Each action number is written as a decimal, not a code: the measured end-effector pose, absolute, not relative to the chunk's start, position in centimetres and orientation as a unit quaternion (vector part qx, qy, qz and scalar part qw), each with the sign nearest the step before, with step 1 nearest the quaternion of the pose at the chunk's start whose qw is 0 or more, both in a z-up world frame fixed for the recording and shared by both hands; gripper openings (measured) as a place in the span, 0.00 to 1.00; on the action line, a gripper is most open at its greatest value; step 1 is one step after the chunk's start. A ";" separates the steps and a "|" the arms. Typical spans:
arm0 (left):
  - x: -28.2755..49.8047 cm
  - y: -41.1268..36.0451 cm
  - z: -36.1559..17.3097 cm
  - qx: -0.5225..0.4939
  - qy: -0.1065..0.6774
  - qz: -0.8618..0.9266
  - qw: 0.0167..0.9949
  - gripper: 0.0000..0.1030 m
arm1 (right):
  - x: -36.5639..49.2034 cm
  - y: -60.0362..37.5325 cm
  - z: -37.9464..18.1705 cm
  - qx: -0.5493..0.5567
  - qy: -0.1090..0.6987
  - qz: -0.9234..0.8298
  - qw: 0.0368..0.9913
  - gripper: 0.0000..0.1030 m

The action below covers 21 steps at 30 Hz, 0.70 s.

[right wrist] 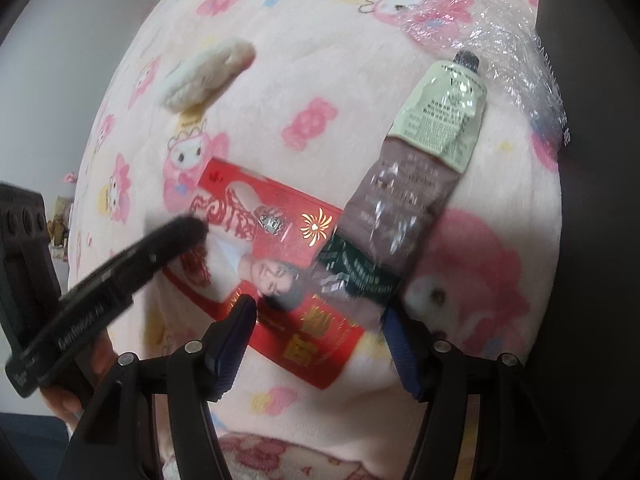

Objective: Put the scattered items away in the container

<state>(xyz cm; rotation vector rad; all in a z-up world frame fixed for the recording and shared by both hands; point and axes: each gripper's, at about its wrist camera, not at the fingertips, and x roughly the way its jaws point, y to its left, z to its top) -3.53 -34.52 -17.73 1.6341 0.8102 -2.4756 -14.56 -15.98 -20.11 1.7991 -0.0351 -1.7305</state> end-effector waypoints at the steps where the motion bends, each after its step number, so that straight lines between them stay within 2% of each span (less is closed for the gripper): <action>1: -2.9 -34.3 -17.7 0.534 0.267 -0.802 0.030 0.22 | -14.2 -16.0 -20.0 0.682 -0.008 -0.658 0.319 0.59; 3: -2.0 -34.2 -17.5 0.537 0.269 -0.799 0.024 0.22 | -13.7 -16.2 -20.0 0.682 0.006 -0.658 0.319 0.59; 6: -2.4 -35.0 -17.8 0.533 0.273 -0.800 0.037 0.35 | -13.9 -16.4 -20.9 0.692 0.001 -0.650 0.314 0.61; 7: -2.9 -35.2 -18.0 0.532 0.272 -0.801 0.040 0.36 | -14.3 -16.4 -21.4 0.697 -0.006 -0.645 0.314 0.61; 12: -3.6 -33.6 -18.7 0.536 0.252 -0.804 0.040 0.35 | -14.7 -17.0 -21.8 0.700 -0.018 -0.631 0.335 0.63; 14: -2.7 -32.5 -17.6 0.532 0.224 -0.815 0.051 0.34 | -14.5 -16.6 -21.1 0.690 -0.027 -0.638 0.342 0.58; 17: -1.2 -32.4 -15.9 0.522 0.224 -0.821 0.058 0.32 | -14.1 -16.0 -19.9 0.677 -0.049 -0.646 0.350 0.51; 21: 1.1 -32.4 -12.2 0.500 0.224 -0.834 0.069 0.31 | -12.7 -15.4 -17.5 0.661 -0.065 -0.647 0.375 0.48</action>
